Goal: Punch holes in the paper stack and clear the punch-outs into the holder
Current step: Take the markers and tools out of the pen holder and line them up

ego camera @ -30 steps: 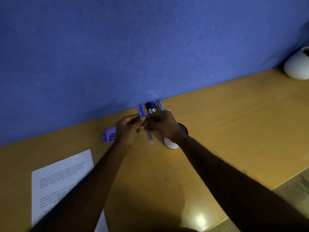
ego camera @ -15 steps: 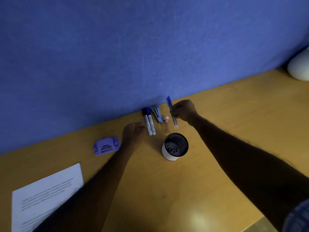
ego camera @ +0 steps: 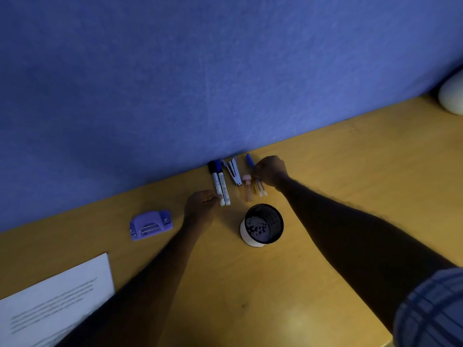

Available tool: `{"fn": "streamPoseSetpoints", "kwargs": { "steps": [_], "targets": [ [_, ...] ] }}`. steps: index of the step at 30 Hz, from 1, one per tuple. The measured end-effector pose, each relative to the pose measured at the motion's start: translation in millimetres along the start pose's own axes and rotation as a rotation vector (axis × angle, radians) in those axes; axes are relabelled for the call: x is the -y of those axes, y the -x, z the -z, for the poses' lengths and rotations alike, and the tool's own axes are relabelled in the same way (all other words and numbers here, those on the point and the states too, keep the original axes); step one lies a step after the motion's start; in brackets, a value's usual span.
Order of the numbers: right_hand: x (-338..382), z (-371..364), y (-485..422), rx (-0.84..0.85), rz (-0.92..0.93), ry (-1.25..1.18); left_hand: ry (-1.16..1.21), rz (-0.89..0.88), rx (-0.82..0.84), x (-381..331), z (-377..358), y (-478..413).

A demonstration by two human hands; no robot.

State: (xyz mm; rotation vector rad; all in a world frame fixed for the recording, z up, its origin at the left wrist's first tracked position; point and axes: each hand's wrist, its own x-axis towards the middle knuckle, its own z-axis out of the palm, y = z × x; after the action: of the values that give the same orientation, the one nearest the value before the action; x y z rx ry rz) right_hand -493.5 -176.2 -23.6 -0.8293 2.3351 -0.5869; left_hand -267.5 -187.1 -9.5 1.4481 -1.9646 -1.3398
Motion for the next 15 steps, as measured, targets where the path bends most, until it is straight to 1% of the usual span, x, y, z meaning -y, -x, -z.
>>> {"fn": "streamPoseSetpoints", "kwargs": {
  "steps": [4, 15],
  "targets": [
    [-0.8, -2.0, -1.7, -0.021, -0.001, 0.042, 0.010, -0.006, 0.038, 3.7, -0.2, 1.5],
    [-4.1, -2.4, -0.7, -0.043, -0.016, 0.098, -0.011, 0.056, 0.050, 12.3, 0.1, 4.6]
  ]
}}
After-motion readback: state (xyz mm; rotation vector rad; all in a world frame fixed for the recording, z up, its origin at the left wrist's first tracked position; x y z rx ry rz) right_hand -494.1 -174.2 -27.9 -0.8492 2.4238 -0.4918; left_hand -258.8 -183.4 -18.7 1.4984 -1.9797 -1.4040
